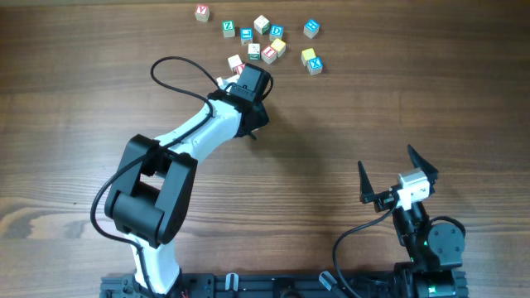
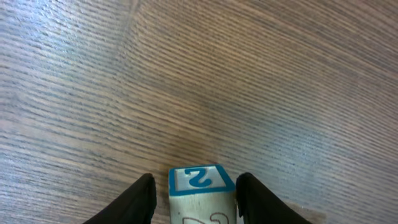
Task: Form a circle
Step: 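Carry the '2' block left and down, set it on the table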
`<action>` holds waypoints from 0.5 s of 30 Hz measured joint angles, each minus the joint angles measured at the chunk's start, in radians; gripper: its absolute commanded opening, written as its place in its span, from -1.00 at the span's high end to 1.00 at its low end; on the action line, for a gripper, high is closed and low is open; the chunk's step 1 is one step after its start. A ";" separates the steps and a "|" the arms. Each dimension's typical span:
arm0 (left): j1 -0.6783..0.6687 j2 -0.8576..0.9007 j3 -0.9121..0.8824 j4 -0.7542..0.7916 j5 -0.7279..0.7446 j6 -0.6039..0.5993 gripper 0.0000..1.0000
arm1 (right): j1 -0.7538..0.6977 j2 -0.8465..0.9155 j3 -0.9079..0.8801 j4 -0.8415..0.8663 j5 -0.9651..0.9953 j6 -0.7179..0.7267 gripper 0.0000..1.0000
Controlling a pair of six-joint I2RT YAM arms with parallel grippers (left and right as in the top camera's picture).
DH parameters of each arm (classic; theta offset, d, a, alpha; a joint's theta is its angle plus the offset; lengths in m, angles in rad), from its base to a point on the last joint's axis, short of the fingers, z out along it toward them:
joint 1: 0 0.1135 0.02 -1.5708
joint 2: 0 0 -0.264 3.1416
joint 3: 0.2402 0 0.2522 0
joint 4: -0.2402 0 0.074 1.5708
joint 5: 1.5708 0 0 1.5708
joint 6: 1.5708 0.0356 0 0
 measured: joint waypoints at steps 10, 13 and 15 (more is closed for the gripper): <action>0.000 0.000 0.000 -0.002 -0.011 -0.010 -0.47 | 0.000 0.000 0.000 0.000 0.000 0.000 -0.99; 0.000 0.000 0.000 -0.004 -0.014 -0.011 -0.54 | 0.000 0.000 0.000 0.000 0.000 0.000 -0.99; 0.000 0.000 0.000 -0.004 -0.014 -0.010 -0.57 | 0.000 0.000 0.000 0.000 0.000 0.000 -0.99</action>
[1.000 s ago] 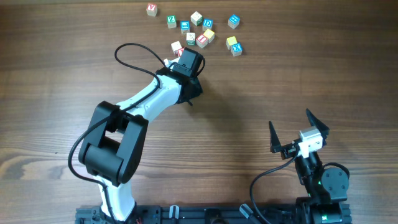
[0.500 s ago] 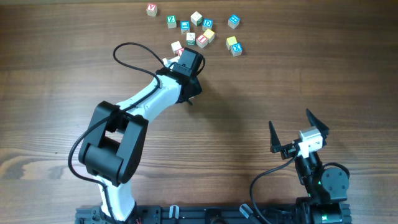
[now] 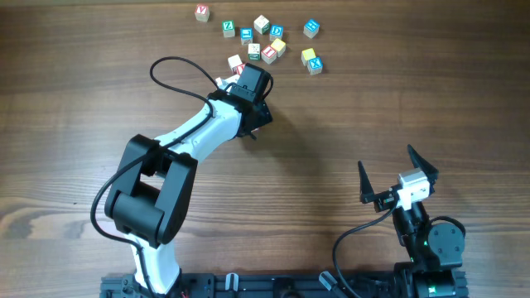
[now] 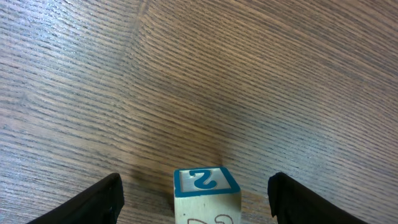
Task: Form a circle
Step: 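Carry the '2' block left and down, set it on the table, then move the left gripper to the red 'I' block in the cluster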
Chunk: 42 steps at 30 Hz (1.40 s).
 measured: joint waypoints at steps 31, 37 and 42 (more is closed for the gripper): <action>0.160 0.099 0.759 -0.365 -0.001 0.247 0.48 | 0.000 0.000 0.000 0.000 0.000 0.000 -0.99; 0.150 0.288 0.759 -0.350 0.000 0.258 -0.14 | 0.000 0.000 0.000 0.000 0.000 0.000 -0.99; 0.139 0.343 0.758 -0.336 0.000 0.259 -0.13 | 0.000 0.000 0.000 0.000 0.000 0.000 -0.99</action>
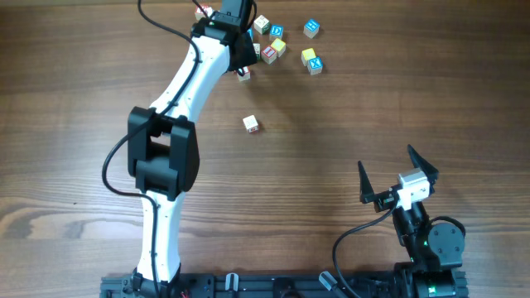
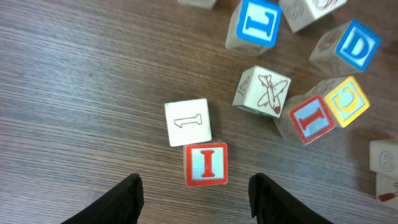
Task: Form a circle
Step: 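Move the left gripper to the red 'I' block in the cluster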
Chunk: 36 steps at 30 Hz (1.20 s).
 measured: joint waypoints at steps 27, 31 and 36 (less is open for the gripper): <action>-0.029 0.101 0.000 0.055 -0.003 0.000 0.02 | 0.000 0.000 0.000 0.000 0.000 0.000 -0.99; -0.029 0.101 0.000 0.056 -0.004 0.001 0.13 | 0.000 0.000 0.000 0.000 0.000 0.000 -1.00; -0.029 0.101 -0.003 0.061 -0.026 0.001 0.08 | 0.000 0.000 0.000 0.000 0.000 0.000 -0.98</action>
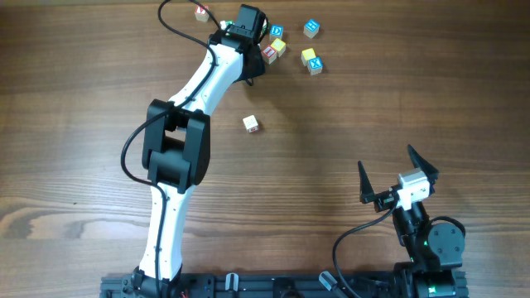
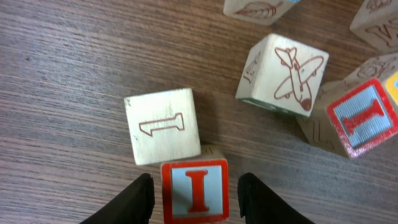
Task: Form a circle
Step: 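Move the left gripper to the red 'I' block in the cluster, then close the left gripper on the red 'I' block and lift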
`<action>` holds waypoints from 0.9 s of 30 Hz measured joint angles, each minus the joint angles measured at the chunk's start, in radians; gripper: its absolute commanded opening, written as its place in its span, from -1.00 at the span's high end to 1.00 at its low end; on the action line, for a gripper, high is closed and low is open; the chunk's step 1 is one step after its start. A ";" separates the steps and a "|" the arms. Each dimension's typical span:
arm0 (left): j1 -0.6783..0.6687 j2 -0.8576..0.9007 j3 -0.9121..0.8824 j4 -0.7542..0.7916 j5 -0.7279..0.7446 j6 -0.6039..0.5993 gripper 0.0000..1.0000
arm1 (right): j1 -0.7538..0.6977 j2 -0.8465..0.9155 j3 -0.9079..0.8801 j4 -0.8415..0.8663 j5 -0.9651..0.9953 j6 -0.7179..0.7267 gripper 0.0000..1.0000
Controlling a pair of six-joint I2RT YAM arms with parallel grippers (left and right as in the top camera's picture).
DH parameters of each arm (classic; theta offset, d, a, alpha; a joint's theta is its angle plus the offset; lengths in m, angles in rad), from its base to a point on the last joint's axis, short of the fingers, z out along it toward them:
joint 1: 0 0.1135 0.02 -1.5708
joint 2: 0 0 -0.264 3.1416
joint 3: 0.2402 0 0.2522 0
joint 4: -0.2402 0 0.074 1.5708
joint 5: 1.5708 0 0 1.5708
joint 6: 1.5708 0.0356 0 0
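Observation:
In the left wrist view a red-framed block with the letter I [image 2: 194, 190] sits on the wood between my left gripper [image 2: 194, 202] fingers, which are open and flank it with narrow gaps on both sides. A white block marked 1 [image 2: 163, 124] touches its far side. An airplane block [image 2: 287, 74] and a second red I block [image 2: 362, 118] lie to the right. Overhead, a lone block [image 1: 251, 124] stands mid-table, apart from the far cluster. My right gripper [image 1: 397, 178] is open and holds nothing, near the front right.
More letter blocks are scattered at the table's far edge: a red one [image 1: 202, 12] to the left of the arm, a blue D [image 1: 276, 31], a blue one [image 1: 310, 27], a yellow one [image 1: 309, 55] and a blue X [image 1: 315, 64].
My left gripper has come down lower over the cluster. Its fingers now stand closer together, on either side of the red I block. The right arm has not moved.
My left gripper had its fingers close about a blue 2 block on the mid-table. Then it was wide open with that block standing free. Later it hovered open over the far cluster, the block left behind alone. Now it straddles the red I block.

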 measured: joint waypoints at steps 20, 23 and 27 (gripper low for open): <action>0.006 0.000 0.000 -0.010 -0.007 0.000 0.29 | 0.000 0.000 0.000 0.000 0.000 0.000 -1.00; 0.006 0.000 0.000 -0.010 -0.007 0.001 0.21 | 0.000 0.000 0.000 0.000 0.000 0.000 -0.99; 0.006 0.000 0.000 -0.009 -0.007 0.000 0.24 | 0.000 0.000 0.000 0.000 0.000 0.000 -1.00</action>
